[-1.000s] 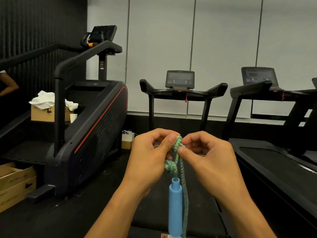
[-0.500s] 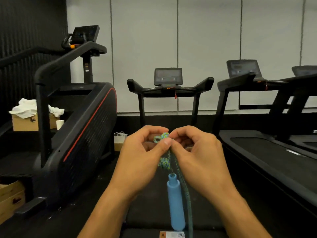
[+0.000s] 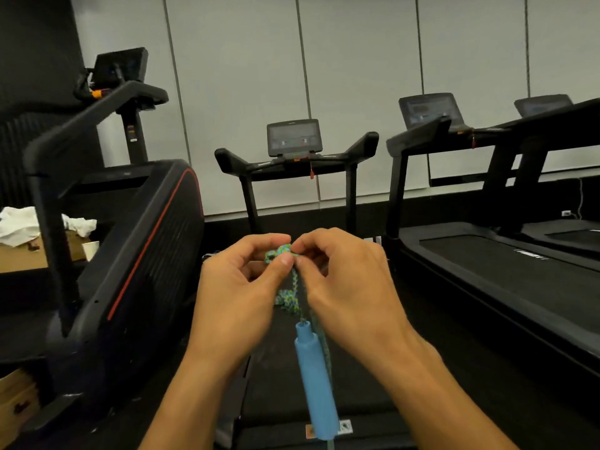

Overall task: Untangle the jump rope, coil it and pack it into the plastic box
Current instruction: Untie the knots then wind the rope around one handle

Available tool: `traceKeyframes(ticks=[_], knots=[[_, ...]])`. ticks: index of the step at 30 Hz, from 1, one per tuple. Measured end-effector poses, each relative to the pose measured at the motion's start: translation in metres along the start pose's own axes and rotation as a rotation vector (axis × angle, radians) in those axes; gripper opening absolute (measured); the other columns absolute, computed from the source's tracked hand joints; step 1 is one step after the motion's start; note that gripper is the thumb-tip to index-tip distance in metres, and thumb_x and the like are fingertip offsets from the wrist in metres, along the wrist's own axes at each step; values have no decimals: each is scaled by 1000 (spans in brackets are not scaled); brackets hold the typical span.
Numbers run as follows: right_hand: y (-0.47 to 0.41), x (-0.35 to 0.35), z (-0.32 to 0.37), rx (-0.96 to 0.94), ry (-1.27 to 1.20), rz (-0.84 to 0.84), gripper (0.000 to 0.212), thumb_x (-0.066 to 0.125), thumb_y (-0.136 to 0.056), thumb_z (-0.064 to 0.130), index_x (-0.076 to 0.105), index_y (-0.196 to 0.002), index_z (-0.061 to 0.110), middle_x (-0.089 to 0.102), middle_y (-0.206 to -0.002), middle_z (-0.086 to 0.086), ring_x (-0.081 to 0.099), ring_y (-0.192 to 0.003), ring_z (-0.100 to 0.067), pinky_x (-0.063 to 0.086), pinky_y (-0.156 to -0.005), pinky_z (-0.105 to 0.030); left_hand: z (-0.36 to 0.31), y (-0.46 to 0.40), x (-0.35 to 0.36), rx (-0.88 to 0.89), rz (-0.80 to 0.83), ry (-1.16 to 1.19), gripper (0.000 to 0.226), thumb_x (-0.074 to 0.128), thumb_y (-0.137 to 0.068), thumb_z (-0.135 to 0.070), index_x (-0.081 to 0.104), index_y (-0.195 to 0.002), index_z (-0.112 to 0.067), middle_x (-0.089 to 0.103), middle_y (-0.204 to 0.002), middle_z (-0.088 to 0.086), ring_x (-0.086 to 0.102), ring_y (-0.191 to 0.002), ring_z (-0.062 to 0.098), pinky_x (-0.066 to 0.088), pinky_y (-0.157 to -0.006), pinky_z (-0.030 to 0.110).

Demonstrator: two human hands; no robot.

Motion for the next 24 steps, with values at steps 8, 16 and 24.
traceKeyframes(ticks=[8, 16, 24], knots=[[-1, 2, -3, -31, 24, 0, 13, 62, -92, 15, 68, -99, 24, 62, -93, 11, 58, -84, -1, 47, -77, -13, 2, 1, 4, 32, -78, -139, 17, 67, -92, -14, 72, -101, -27, 75, -85, -6, 72, -82, 8, 58, -69, 26], [-3, 3, -14, 89, -135, -4, 13, 62, -90, 8, 68, -90, 20, 66, -87, 10, 61, -81, -2, 49, -70, -13, 2, -1, 9, 15, -21, -108, 20, 63, -94, -10, 72, -102, -26, 75, -88, -6, 70, -81, 7, 51, -66, 19], [-3, 11, -24, 221, -297, -5, 17, 61, -91, 9, 67, -86, 25, 69, -78, 9, 65, -76, -1, 52, -66, -17, 7, -3, 6, -47, -68, 22, 18, 62, -94, -5, 71, -100, -20, 75, -89, 2, 71, -80, 9, 51, -65, 22]])
Point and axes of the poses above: each hand's wrist, its own y-axis away from the middle knuckle, its own x-axis out of the palm, z = x × y, the point moved 4 cm from there along -y, towards the middle knuckle
